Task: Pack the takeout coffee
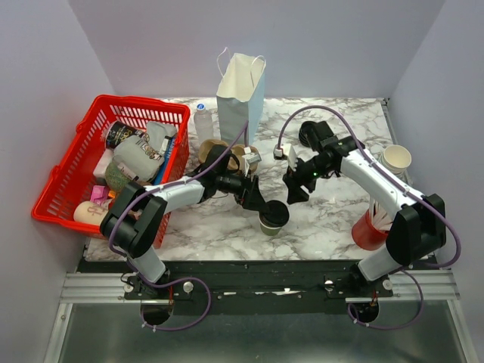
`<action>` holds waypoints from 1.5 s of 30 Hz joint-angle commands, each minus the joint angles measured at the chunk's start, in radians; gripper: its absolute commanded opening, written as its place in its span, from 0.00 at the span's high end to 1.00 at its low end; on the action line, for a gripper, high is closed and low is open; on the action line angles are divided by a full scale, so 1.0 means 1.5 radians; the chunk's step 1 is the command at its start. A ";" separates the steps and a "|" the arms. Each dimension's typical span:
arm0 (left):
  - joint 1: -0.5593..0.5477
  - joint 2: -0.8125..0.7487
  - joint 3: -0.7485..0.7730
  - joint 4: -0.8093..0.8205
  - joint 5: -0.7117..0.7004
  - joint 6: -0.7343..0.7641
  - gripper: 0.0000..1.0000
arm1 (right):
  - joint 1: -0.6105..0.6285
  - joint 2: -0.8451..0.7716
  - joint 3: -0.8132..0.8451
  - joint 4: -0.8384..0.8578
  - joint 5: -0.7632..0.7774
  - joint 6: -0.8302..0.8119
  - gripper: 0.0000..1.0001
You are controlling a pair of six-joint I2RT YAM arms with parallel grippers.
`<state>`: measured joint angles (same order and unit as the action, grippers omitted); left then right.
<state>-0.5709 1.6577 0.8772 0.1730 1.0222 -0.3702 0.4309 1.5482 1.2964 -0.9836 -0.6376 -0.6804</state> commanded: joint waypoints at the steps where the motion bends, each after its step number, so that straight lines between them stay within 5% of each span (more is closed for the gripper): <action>1: 0.001 0.002 0.022 -0.009 0.019 0.010 0.11 | 0.001 -0.010 -0.033 0.056 0.071 0.012 0.35; 45: 0.032 -0.022 0.038 -0.159 0.019 0.083 0.13 | 0.142 0.003 -0.016 0.064 0.192 0.010 0.34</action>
<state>-0.5301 1.6512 0.9142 -0.0490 1.0298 -0.2718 0.6369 1.5436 1.2453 -0.8890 -0.4046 -0.6765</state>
